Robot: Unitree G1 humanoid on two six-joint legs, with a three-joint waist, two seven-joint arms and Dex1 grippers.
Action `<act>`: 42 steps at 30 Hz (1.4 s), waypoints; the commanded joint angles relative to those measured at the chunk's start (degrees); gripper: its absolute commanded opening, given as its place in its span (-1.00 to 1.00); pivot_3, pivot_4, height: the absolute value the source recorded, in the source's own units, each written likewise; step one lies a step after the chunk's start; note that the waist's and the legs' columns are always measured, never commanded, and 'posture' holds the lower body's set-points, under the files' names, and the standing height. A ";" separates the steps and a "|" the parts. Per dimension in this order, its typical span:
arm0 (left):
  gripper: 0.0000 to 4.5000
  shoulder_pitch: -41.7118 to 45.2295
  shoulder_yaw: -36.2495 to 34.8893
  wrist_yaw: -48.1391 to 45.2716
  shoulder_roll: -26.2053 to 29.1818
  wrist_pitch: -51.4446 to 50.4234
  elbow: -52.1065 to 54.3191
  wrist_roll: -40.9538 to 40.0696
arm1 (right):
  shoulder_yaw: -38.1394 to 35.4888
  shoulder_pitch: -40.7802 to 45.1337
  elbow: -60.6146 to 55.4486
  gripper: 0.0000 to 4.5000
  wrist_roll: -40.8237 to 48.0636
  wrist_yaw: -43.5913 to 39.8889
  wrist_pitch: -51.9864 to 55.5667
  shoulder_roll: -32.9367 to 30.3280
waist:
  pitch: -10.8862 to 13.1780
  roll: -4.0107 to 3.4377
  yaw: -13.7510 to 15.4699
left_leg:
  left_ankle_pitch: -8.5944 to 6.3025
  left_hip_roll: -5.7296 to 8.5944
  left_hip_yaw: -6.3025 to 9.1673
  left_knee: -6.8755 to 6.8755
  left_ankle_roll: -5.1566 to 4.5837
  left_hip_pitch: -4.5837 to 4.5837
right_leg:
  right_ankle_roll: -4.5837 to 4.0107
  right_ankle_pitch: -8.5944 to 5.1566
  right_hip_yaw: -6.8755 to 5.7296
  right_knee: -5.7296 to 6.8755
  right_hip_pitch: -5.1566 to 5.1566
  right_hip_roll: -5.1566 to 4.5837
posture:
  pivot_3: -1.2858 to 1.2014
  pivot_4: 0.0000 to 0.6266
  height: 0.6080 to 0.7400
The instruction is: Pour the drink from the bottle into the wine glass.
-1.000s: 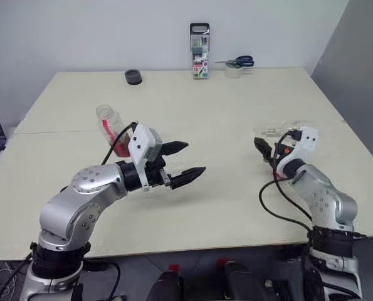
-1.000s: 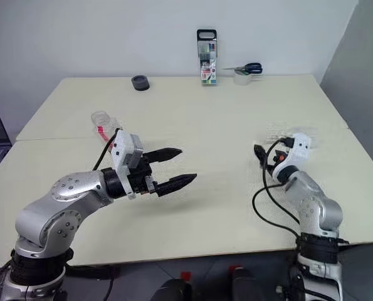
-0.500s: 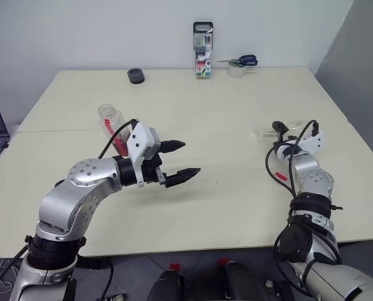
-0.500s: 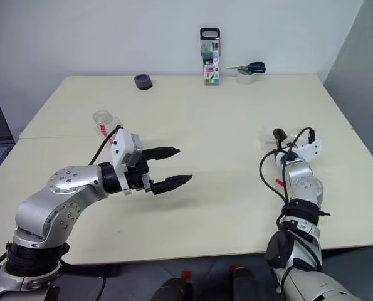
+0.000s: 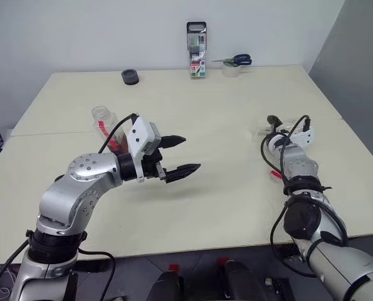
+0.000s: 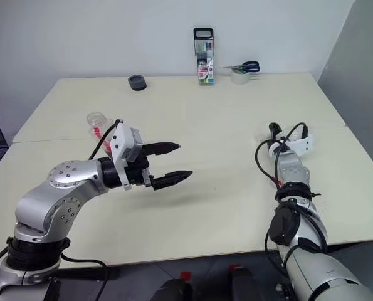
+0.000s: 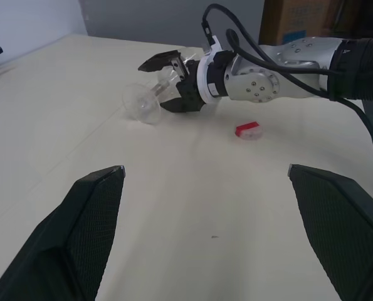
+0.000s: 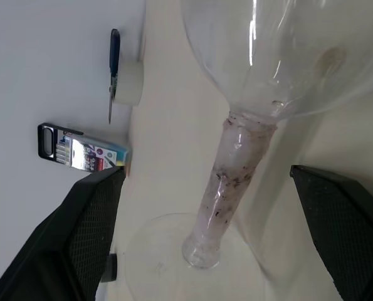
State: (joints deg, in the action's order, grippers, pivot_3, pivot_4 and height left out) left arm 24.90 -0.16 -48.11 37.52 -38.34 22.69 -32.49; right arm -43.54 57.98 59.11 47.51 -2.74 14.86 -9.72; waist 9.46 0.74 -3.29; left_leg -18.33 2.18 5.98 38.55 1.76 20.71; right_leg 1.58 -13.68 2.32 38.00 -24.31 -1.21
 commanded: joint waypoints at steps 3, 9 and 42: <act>0.99 0.86 -0.18 0.13 0.41 0.62 1.65 0.16 | 1.67 1.83 7.18 1.00 -3.45 -3.40 -3.58 -2.13 | 0.00 0.00 0.00 | 0.00 0.00 0.00 0.01 0.00 -0.02 | 0.00 0.00 0.02 0.00 0.02 0.00 | 0.03 -0.52 1.00; 0.99 0.03 -0.76 0.21 0.96 0.34 2.51 -0.10 | 0.78 2.94 11.13 1.00 -4.00 -4.28 -5.95 -3.23 | -0.01 0.02 0.04 | 0.00 0.02 0.08 0.11 0.00 -0.04 | 0.00 0.00 0.02 -0.01 0.16 -0.02 | 0.03 -0.52 1.00; 1.00 -12.29 -4.85 2.10 3.19 4.13 7.35 2.27 | 35.17 -12.96 -7.12 -0.93 -36.35 -13.98 -14.20 3.52 | -0.11 0.04 -0.26 | 0.11 -0.09 0.10 -0.14 0.23 -0.18 | -0.01 0.00 0.11 -0.02 0.06 -0.14 | 0.03 -0.52 1.00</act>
State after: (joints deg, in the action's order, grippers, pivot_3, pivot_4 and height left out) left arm 13.49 -2.59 -46.62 39.85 -35.03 27.09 -30.08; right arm -10.84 48.27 52.73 12.87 -16.27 -1.51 -8.04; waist 9.35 0.78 -3.54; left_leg -18.22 2.08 6.08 38.33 1.99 20.48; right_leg 1.54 -13.70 2.45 37.98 -24.24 -1.35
